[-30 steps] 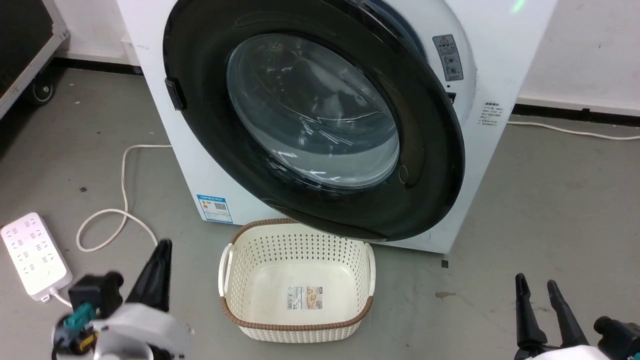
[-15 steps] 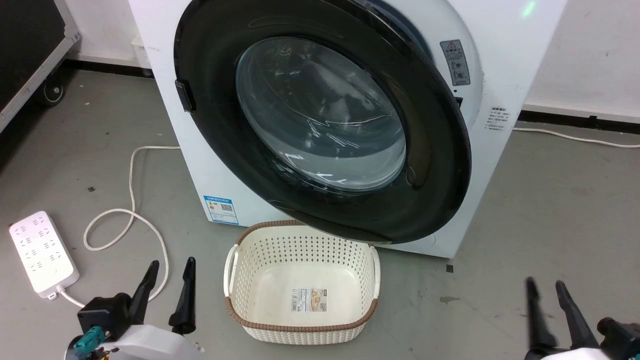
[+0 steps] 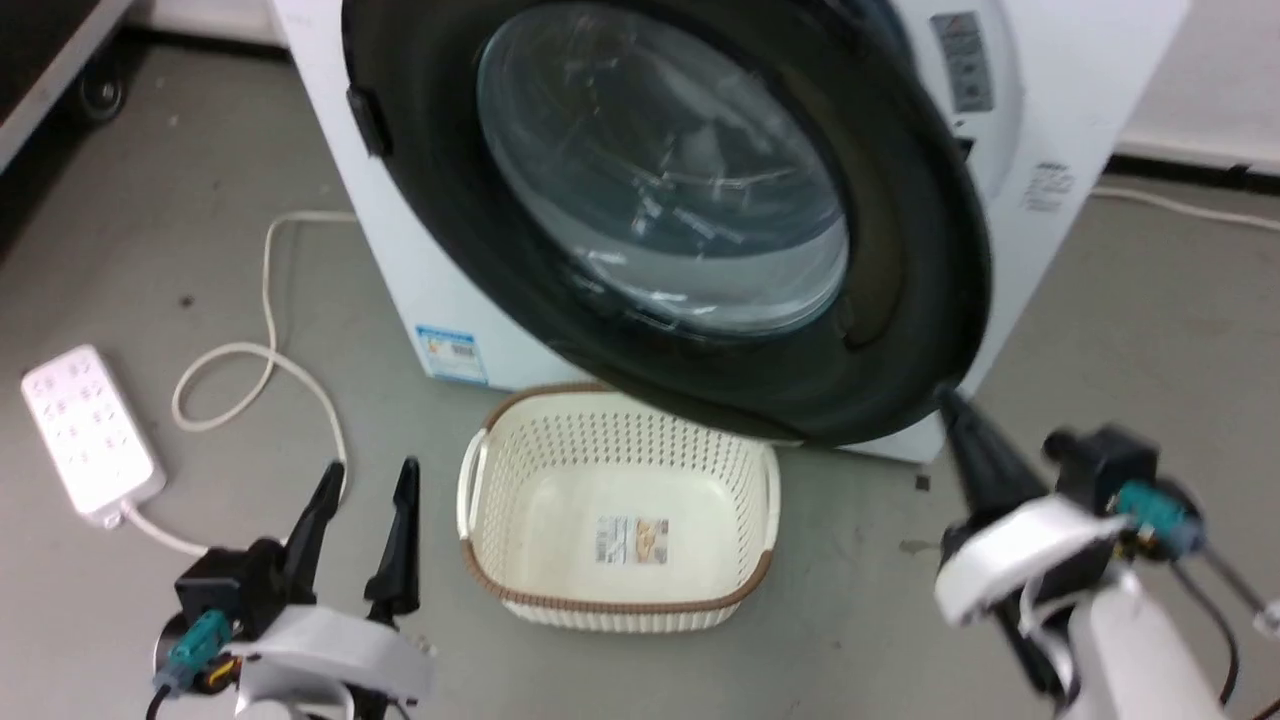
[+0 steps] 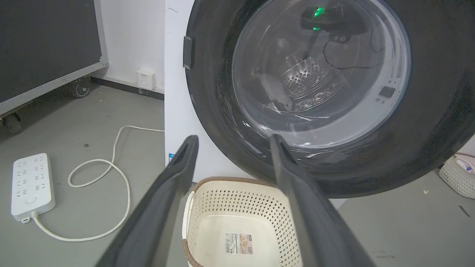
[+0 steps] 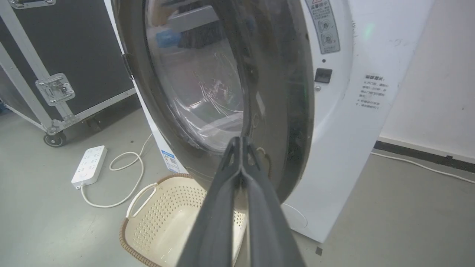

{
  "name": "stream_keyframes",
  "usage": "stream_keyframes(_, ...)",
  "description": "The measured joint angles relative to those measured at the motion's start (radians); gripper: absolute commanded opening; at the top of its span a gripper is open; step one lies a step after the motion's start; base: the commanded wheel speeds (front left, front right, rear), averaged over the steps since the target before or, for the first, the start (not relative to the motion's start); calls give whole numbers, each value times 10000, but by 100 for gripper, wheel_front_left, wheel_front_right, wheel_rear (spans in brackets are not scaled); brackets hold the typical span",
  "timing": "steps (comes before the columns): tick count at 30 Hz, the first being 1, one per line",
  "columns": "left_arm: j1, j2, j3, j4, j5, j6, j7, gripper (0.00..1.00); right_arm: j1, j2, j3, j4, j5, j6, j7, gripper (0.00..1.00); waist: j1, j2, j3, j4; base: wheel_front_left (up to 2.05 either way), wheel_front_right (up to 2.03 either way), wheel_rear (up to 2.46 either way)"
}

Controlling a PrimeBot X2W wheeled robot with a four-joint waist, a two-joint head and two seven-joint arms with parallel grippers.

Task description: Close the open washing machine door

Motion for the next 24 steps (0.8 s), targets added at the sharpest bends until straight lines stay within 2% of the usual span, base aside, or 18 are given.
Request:
stream_keyframes(1, -74, -33, 0, -15, 10, -33, -8, 100, -261, 0, -171, 278, -12, 0, -8, 0, 0, 0, 93, 59, 0, 0, 0)
stream_keyframes(3, -430, -238, 27, -6, 96, -161, -12, 100, -1453, -12, -1034, 1659, -364, -2, -334, 0, 1, 0, 610, 475, 0, 0, 0)
stream_keyframes(6, -589, -336, 71, 44, 125, -324, -12, 100, -1890, 10, -1375, 2107, -593, 0, -449, 0, 0, 0, 838, 653, 0, 0, 0)
stream_keyframes(13, -865, -629, 284, 94, 359, -546, -12, 100, -3010, 29, -2585, 2677, -1195, 21, -683, 0, 0, 0, 1337, 943, 0, 0, 0)
stream_keyframes(24, -1414, -1018, 539, 163, 754, -1007, -12, 100, -4894, 21, -4550, 2905, -2351, 15, -880, 0, 0, 0, 2197, 1342, 0, 0, 0)
